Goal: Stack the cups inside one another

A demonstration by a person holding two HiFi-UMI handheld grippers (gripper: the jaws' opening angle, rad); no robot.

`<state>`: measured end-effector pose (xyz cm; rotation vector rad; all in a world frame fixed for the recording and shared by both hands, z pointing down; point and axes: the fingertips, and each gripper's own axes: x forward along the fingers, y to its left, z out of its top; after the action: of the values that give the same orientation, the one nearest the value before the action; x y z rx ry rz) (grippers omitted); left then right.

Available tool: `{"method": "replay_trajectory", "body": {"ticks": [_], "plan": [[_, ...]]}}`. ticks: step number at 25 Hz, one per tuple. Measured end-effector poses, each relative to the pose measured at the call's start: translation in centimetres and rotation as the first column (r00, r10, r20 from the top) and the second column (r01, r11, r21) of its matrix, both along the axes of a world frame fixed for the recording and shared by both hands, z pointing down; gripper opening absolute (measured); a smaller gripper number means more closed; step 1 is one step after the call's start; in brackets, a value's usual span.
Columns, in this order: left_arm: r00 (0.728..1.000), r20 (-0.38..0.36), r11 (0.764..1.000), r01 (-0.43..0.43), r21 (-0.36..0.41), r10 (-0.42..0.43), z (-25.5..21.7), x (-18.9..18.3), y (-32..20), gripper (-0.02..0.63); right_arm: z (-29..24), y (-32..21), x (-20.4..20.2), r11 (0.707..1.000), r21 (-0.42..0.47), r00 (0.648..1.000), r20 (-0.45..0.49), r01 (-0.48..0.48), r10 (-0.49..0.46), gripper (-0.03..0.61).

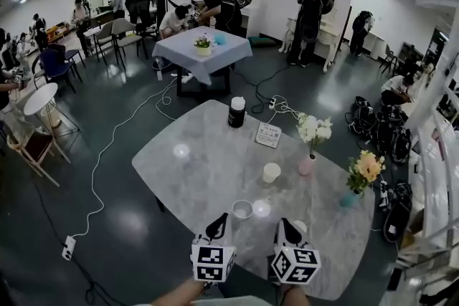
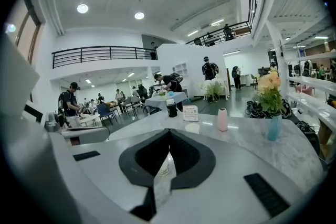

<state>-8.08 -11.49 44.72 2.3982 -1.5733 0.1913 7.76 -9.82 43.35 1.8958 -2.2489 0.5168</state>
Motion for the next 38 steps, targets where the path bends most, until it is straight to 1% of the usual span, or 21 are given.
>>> {"method": "replay_trajectory", "body": {"ticks": [5,10,13,17,23,27,34,38], "plan": [[1.000,-0.011,0.999,-0.029,-0.021,0.028,1.1,-0.8,-1.7,-0.004,0.2,-1.4,-1.5,1.000,-0.006,1.000,-0.004,-0.014,0.014,0.006],[0.999,-0.020,0.999,-0.027,-0.042,0.027,1.8,-0.9,-2.9,-0.003,1.1,-2.6,-1.7,0.999,-0.029,1.000,0.004,-0.021,0.021,0.006],[1.000,-0.014,0.998,-0.010,-0.060,0.010,2.8,-1.1,-3.6,-0.003,2.1,-3.5,-1.6,0.999,-0.038,1.000,0.009,-0.022,0.023,0.006],[1.000,-0.006,0.996,0.022,-0.089,-0.022,3.6,-0.9,-4.6,-0.003,3.0,-5.0,-1.0,0.998,-0.052,0.999,0.045,-0.020,0.022,0.006],[0.999,0.016,0.994,0.032,-0.106,-0.030,4.1,0.3,-5.8,-0.003,3.2,-7.4,-0.2,0.999,-0.051,0.997,0.078,-0.016,0.020,0.006],[0.998,0.032,0.991,0.051,-0.120,-0.048,4.9,0.2,-7.1,-0.003,3.5,-9.4,-0.2,0.999,-0.047,0.997,0.078,-0.014,0.017,0.006],[0.996,0.052,0.985,0.081,-0.153,-0.074,6.3,-0.2,-9.1,-0.003,4.6,-12.6,0.7,0.998,-0.062,0.995,0.096,-0.016,0.022,0.009],[0.994,0.062,0.982,0.094,-0.166,-0.085,7.0,-0.7,-10.1,-0.003,5.7,-14.2,1.0,0.997,-0.076,0.996,0.089,-0.024,0.031,0.009]]}}
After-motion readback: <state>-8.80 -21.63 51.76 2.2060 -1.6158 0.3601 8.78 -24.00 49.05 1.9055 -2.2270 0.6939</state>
